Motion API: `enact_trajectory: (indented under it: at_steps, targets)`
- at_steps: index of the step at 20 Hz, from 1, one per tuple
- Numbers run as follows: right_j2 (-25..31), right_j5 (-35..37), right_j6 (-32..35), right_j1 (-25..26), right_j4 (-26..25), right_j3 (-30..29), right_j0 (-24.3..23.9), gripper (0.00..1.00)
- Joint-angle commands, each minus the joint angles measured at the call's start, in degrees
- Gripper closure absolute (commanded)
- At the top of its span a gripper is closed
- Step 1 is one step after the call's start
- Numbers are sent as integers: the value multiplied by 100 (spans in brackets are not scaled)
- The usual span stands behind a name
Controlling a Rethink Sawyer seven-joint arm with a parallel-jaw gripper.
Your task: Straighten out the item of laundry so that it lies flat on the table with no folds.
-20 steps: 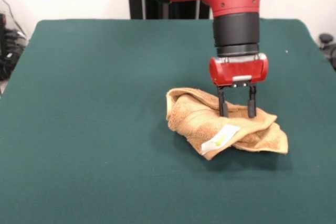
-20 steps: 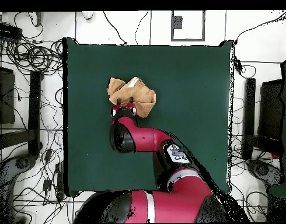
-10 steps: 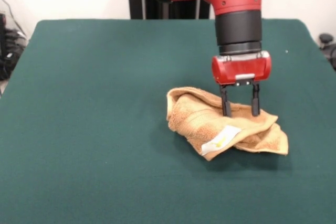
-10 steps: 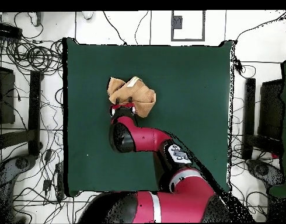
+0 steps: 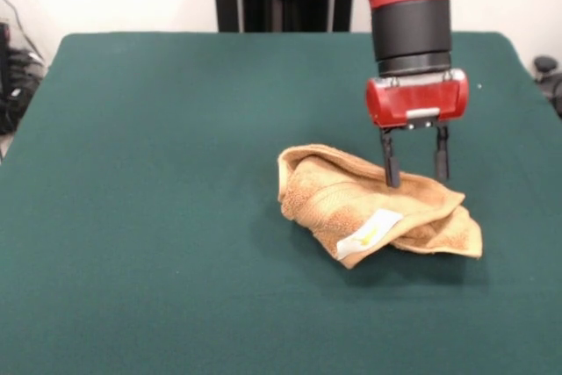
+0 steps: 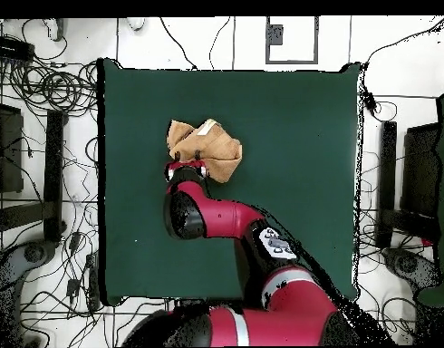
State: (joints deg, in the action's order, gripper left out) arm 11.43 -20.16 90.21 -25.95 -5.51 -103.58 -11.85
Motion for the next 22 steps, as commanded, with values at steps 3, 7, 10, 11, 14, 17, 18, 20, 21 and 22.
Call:
enact_trajectory:
  at_steps: [3,7,10,11,14,17,18,20,21,22]
  targets:
    - [393,366,1462,281,568,-157,463,0]
    - [446,240,1432,491,514,-60,437,0]
    - [411,190,1415,577,499,-8,442,0]
    - [315,230,1384,596,573,18,515,0]
    - [117,307,1291,667,702,94,668,0]
    - [6,291,1239,656,738,138,737,0]
    - [-17,246,1235,648,734,143,754,0]
    - [-11,99,1257,619,684,130,754,0]
    - [7,9,1274,607,650,126,746,0]
    - [18,-74,1285,605,622,130,746,0]
